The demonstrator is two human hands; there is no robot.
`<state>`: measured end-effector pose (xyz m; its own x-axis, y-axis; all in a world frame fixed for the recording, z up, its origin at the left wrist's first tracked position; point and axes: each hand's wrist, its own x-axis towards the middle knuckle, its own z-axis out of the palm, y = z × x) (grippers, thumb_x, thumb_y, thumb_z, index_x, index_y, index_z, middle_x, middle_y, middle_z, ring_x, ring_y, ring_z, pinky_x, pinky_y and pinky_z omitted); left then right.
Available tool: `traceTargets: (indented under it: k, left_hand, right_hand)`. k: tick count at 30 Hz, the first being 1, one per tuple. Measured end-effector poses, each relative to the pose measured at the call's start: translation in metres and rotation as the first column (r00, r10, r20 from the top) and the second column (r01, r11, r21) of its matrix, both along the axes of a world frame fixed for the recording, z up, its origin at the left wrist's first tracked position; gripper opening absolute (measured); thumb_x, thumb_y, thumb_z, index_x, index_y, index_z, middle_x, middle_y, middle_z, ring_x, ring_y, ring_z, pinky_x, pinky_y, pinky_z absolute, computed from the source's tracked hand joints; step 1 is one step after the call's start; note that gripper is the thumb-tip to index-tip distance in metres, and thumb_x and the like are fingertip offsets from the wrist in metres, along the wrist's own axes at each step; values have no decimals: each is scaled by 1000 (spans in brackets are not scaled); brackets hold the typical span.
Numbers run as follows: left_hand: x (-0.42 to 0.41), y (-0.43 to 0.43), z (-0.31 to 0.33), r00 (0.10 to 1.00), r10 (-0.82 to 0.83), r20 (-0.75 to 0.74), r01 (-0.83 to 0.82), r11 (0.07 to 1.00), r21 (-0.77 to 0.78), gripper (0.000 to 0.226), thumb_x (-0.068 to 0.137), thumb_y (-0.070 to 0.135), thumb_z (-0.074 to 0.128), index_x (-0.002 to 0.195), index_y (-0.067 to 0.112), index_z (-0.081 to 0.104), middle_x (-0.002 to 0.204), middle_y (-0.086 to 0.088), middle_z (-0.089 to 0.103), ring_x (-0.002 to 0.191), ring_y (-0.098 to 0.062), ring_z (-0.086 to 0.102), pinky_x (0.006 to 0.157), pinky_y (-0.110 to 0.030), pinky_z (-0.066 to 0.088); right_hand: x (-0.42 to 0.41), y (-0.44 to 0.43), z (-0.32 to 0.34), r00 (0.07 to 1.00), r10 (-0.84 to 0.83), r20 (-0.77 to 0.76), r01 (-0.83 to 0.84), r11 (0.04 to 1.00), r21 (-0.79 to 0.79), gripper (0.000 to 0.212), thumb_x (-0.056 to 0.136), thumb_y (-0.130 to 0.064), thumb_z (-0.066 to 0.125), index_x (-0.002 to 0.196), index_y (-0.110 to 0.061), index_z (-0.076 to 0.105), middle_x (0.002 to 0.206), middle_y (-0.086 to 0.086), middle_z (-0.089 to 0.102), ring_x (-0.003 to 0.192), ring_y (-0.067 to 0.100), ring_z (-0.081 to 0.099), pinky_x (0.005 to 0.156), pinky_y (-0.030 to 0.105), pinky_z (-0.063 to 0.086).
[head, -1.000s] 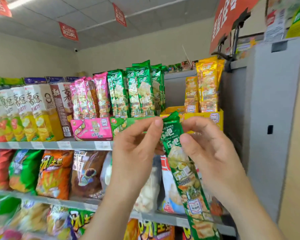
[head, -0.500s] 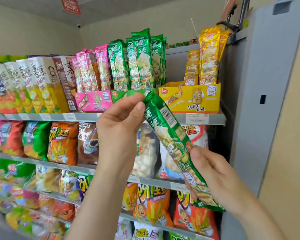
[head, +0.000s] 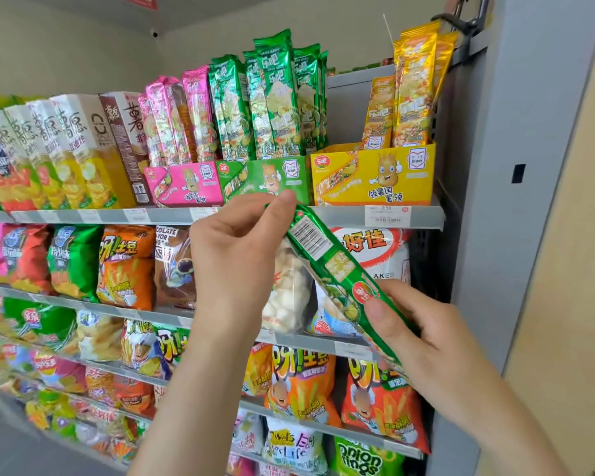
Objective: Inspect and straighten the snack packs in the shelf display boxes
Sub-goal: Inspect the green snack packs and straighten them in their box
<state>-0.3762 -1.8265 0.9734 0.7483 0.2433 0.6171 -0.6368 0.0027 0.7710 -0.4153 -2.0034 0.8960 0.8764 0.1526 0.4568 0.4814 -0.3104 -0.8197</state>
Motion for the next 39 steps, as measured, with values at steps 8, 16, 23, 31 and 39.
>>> traceTargets:
  k: [8, 16, 23, 31, 39]
  left_hand:
    - [12, 3, -4, 994, -113, 3, 112, 983, -147, 23, 83, 36, 72, 92, 15, 73, 77, 6, 68, 76, -13, 62, 79, -38, 53]
    - [11, -12, -16, 949, -311, -51, 286, 918, -275, 30, 78, 27, 73, 100, 10, 63, 76, 3, 67, 71, -15, 63, 76, -38, 52]
    - [2, -27, -36, 923, -377, -78, 342, 896, -284, 29, 69, 31, 77, 91, 13, 72, 85, -1, 73, 74, -13, 67, 66, -27, 55]
    - [-9, -30, -63, 887, -420, -192, 380, 900, -211, 31, 75, 33, 76, 100, 15, 71, 100, -5, 74, 94, -21, 69, 86, -37, 56]
    - [-15, -22, -67, 938, -318, -140, 287, 936, -204, 26, 81, 35, 73, 97, 14, 73, 94, -3, 74, 88, -14, 69, 75, -24, 55]
  right_hand:
    - [-2, 7, -9, 998, 56, 17, -58, 985, 162, 33, 86, -63, 49, 112, -48, 61, 104, -13, 71, 93, 10, 67, 79, 32, 52]
    - [-5, 25, -12, 990, -69, 127, 50, 988, 146, 33, 86, -67, 44, 111, -48, 55, 92, -9, 69, 78, 11, 63, 67, 32, 49]
    - [-3, 32, -12, 984, -127, 128, 93, 965, 246, 29, 87, -63, 47, 109, -48, 58, 89, -11, 69, 73, 8, 63, 58, 24, 50]
    - [1, 35, -10, 983, -142, 120, 89, 926, 367, 24, 83, -58, 55, 99, -40, 51, 61, -10, 55, 49, 4, 45, 45, 18, 37]
    - [6, 23, -11, 999, 47, -18, -43, 979, 199, 36, 81, -63, 57, 99, -33, 62, 87, -4, 67, 80, 13, 65, 68, 29, 52]
